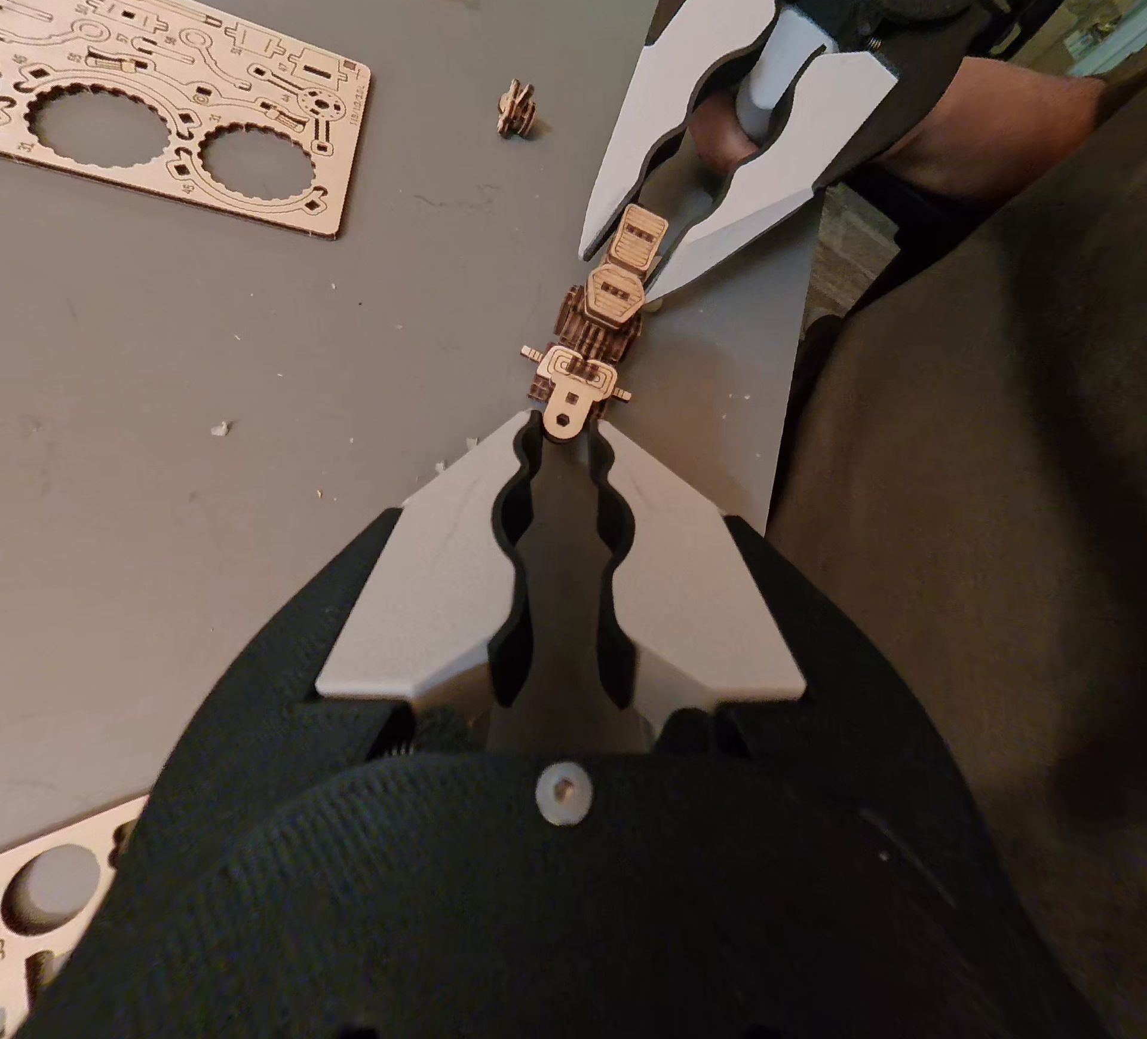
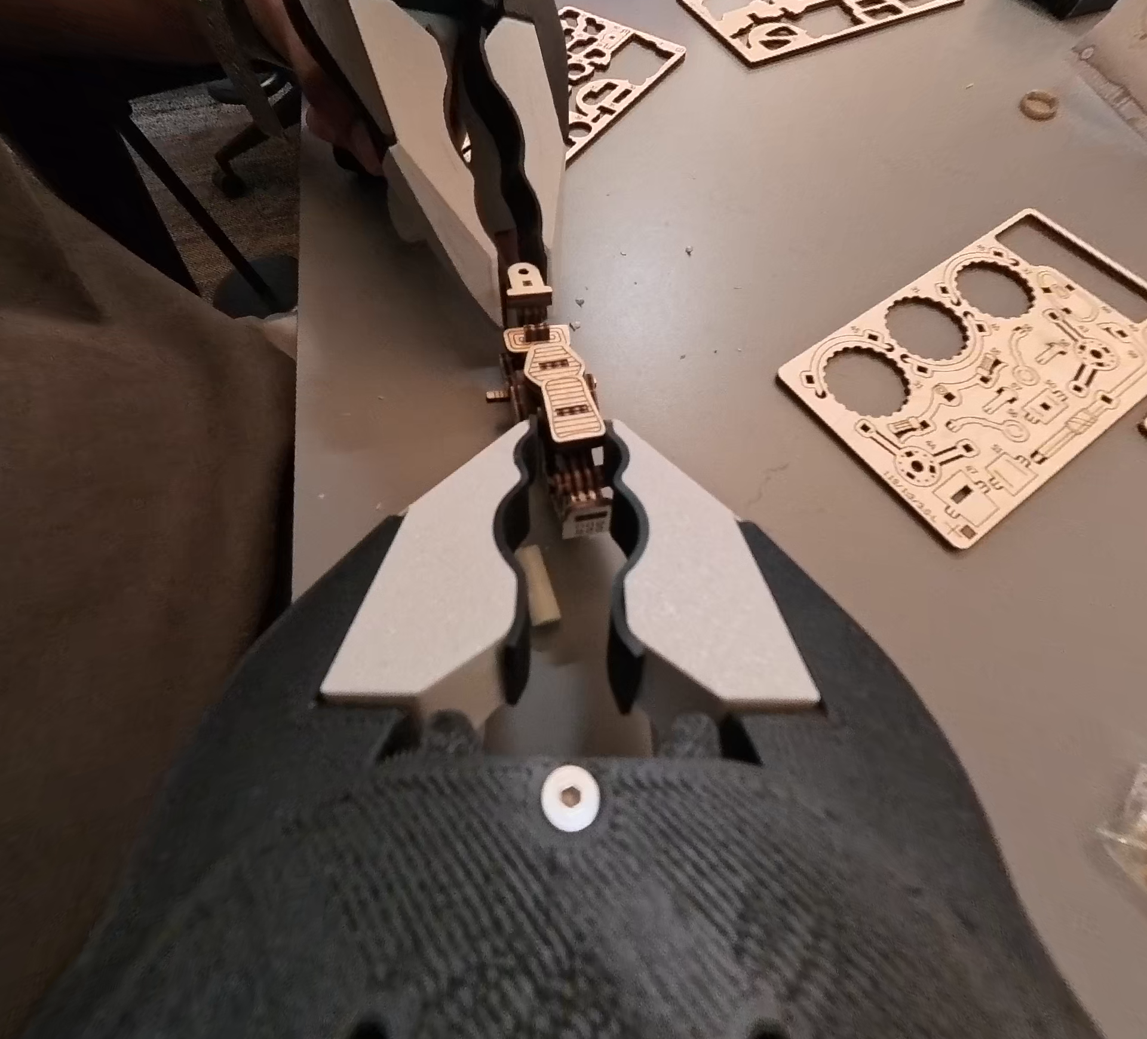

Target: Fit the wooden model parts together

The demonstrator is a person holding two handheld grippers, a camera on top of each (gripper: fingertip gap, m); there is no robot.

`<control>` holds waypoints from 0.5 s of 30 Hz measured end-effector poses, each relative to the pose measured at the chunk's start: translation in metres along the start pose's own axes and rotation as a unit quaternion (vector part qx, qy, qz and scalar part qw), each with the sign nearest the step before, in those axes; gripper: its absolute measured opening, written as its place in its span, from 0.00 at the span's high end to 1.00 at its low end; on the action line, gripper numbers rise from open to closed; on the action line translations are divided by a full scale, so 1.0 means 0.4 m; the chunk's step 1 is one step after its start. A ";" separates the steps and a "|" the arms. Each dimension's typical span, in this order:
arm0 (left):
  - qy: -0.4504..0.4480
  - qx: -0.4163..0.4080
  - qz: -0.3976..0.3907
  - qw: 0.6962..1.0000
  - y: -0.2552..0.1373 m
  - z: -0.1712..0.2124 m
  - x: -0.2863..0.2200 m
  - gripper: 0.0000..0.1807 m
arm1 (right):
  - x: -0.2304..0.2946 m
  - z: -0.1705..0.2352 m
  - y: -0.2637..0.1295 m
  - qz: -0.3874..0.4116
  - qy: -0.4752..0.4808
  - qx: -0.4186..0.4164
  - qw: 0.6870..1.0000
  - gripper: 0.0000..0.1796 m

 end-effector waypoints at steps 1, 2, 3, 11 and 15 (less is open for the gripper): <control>-0.001 0.001 0.001 1.000 0.001 0.001 0.000 0.93 | 0.000 0.000 0.000 0.000 0.000 0.000 1.000 0.90; -0.003 0.003 0.001 1.000 0.002 0.001 0.000 0.93 | 0.000 0.000 0.000 0.000 0.000 0.000 1.000 0.90; -0.006 0.005 0.002 1.000 0.003 0.002 0.001 0.93 | 0.000 0.000 0.000 0.000 0.000 0.000 1.000 0.90; -0.029 0.008 0.014 0.999 0.006 0.004 0.007 0.92 | 0.003 0.000 -0.001 0.002 0.003 0.001 1.000 0.90; -0.036 0.007 0.017 0.999 0.006 0.004 0.010 0.92 | 0.005 0.000 -0.002 0.002 0.004 0.000 1.000 0.90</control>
Point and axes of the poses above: each gripper's, where its closed fingertips meet, y out along the fingers, z out of its underside, x = y × z across the jaws, the point moved 7 cm from there along -y, back along the fingers, and after that the axes turned 11 degrees about z, right-handed, at the moved point
